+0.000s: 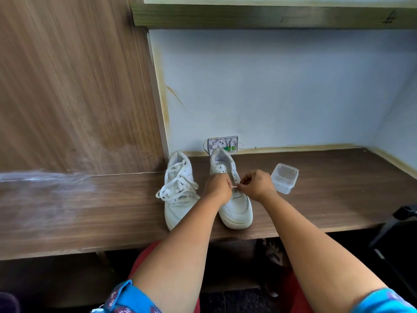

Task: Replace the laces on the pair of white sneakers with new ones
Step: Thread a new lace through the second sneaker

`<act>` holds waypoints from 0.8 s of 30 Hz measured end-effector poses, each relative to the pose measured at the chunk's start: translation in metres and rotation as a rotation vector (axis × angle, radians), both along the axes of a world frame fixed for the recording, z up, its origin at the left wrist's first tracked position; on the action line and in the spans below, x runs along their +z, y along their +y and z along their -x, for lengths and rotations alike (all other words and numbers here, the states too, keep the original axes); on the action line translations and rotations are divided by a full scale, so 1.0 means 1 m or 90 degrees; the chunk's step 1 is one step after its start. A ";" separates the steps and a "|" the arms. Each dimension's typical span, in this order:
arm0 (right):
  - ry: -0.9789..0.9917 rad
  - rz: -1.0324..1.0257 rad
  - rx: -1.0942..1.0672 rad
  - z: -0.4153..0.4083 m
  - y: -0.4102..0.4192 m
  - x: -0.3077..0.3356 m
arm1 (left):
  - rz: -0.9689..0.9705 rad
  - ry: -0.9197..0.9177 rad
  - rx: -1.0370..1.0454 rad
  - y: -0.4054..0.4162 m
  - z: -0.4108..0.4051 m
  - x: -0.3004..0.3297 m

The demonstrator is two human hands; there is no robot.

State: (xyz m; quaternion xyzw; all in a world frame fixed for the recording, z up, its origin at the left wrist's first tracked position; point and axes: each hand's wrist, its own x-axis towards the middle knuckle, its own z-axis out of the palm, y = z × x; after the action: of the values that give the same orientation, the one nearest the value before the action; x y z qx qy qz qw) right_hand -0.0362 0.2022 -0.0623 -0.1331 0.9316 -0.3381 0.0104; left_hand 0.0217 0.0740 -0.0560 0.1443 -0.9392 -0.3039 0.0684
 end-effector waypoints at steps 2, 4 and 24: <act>-0.011 -0.010 0.003 0.002 0.002 0.002 | 0.026 0.003 -0.007 0.002 0.001 -0.002; -0.008 -0.022 0.009 0.003 0.002 0.002 | 0.057 0.004 -0.007 0.003 0.003 -0.005; -0.167 0.146 0.007 0.011 0.003 0.000 | 0.006 0.044 0.013 0.000 0.015 -0.026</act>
State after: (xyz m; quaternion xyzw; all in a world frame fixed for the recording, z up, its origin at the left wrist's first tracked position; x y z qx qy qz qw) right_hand -0.0475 0.2049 -0.0625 -0.0931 0.8769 -0.4565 0.1183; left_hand 0.0072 0.0740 -0.0815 0.1425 -0.9363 -0.3034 0.1048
